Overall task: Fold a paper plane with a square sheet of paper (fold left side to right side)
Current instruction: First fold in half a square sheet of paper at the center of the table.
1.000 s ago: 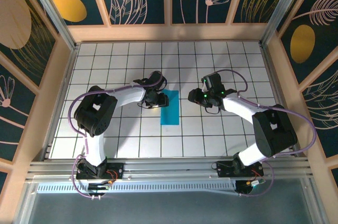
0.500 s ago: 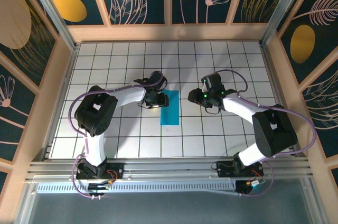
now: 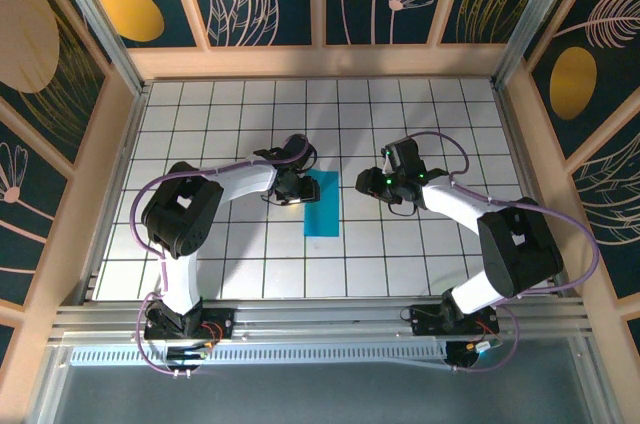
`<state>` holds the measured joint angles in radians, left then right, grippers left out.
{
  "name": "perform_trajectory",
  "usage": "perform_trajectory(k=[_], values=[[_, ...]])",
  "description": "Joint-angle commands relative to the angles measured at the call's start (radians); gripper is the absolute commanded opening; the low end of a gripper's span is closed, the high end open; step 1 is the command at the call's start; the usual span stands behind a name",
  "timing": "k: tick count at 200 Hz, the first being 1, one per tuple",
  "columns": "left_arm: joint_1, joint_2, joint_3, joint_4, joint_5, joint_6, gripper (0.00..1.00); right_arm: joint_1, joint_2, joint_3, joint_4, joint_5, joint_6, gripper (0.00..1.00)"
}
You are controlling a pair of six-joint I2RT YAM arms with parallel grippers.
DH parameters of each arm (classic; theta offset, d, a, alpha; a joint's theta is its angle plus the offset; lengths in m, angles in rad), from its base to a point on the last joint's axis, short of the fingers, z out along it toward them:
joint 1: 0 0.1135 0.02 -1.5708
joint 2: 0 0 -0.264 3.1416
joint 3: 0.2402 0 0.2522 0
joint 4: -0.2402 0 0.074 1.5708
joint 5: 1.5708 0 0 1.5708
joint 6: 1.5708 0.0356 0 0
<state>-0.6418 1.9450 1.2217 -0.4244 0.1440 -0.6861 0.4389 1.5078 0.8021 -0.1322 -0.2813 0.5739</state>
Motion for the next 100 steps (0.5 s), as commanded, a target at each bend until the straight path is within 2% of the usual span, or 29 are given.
perform_trajectory(k=[1, 100], values=[[-0.023, 0.12, -0.04, 0.021, 0.033, -0.02, 0.5, -0.008, -0.017, -0.014, 0.002, -0.002, -0.016, 0.48], [-0.024, 0.121, -0.042, 0.022, 0.03, -0.026, 0.49, 0.014, 0.02, -0.017, 0.044, -0.06, 0.0, 0.47]])
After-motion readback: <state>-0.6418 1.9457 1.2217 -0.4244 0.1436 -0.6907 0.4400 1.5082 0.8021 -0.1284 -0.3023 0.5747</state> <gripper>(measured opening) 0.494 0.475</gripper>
